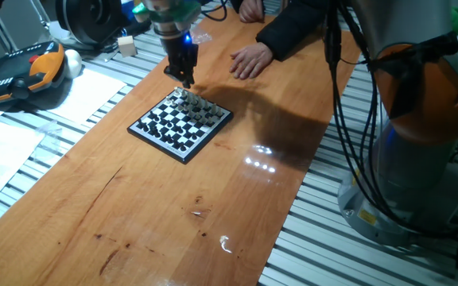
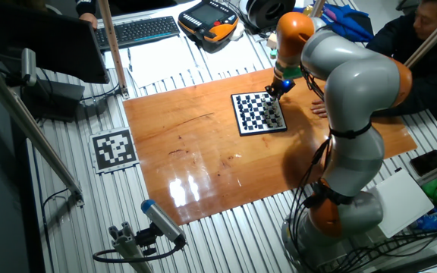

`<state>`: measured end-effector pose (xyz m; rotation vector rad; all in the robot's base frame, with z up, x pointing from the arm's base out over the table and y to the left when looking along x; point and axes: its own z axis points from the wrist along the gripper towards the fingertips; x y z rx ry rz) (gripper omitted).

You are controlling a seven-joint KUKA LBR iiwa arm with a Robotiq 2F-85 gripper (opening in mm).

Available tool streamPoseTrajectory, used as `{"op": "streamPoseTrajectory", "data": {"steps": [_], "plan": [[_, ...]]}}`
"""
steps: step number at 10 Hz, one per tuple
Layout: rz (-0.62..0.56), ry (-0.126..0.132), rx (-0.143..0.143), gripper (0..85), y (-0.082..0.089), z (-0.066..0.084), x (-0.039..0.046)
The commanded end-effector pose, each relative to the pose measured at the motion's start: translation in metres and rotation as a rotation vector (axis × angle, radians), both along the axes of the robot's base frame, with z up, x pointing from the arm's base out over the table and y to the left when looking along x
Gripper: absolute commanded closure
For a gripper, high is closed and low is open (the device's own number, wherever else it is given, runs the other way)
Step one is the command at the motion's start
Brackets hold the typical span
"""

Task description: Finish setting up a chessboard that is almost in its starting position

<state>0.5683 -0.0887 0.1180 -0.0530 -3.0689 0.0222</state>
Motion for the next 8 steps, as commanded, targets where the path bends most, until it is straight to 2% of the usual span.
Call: {"op": "streamPoseTrajectory", "data": {"steps": [1, 3, 4, 8], "plan": [[0.004, 0.001, 0.012, 85.0, 0.000, 0.003, -0.0009], [0.009, -0.004, 0.024, 85.0, -0.001, 0.007, -0.0033], [0.016, -0.017, 0.022, 85.0, 0.000, 0.008, -0.0034], [0.042, -0.034, 0.032, 85.0, 0.000, 0.014, -0.0096]]}}
